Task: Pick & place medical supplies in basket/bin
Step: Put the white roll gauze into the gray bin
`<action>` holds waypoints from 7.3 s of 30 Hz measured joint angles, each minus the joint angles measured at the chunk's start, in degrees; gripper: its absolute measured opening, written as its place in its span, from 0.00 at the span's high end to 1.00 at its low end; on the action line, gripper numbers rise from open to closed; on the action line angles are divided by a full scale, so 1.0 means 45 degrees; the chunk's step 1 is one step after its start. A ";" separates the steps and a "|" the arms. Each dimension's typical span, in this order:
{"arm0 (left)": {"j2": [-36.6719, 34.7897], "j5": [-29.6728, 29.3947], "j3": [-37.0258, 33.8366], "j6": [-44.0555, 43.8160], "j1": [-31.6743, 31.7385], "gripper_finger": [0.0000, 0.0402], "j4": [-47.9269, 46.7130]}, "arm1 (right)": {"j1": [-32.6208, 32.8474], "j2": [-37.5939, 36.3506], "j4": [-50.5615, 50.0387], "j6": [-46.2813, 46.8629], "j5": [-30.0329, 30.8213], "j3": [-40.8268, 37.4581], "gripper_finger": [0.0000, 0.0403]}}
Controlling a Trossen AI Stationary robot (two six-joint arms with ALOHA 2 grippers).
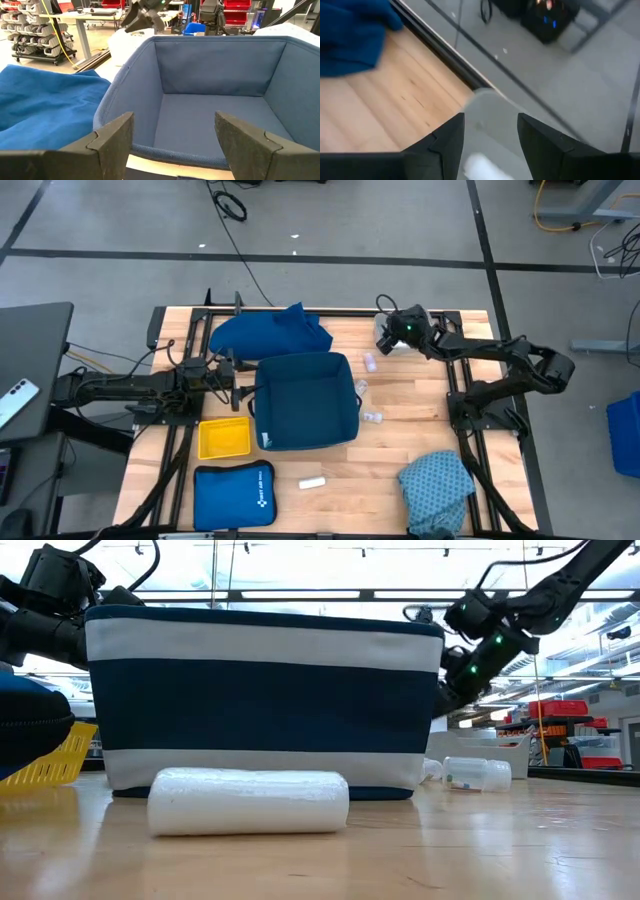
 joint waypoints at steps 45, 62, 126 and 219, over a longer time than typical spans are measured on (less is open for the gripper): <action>0.0000 -0.1862 0.2307 0.1790 -0.6127 0.30 -0.1821 | 1.4002 0.5251 -0.5272 0.2732 -0.0229 0.8453 0.33; 0.0000 -0.4382 0.2307 0.2670 -0.7529 0.30 -0.1699 | 1.4550 0.8920 -0.7197 0.4164 -0.2291 1.2186 0.33; 0.0373 -0.4668 0.2191 0.2488 -0.7528 0.30 -0.1145 | 1.4685 1.1788 -0.4932 0.4055 -0.3210 1.2156 0.90; 0.1455 -0.8011 0.2191 0.2977 -0.6554 0.30 0.1528 | 0.2145 0.1459 0.6716 0.0844 0.6849 -0.2987 0.90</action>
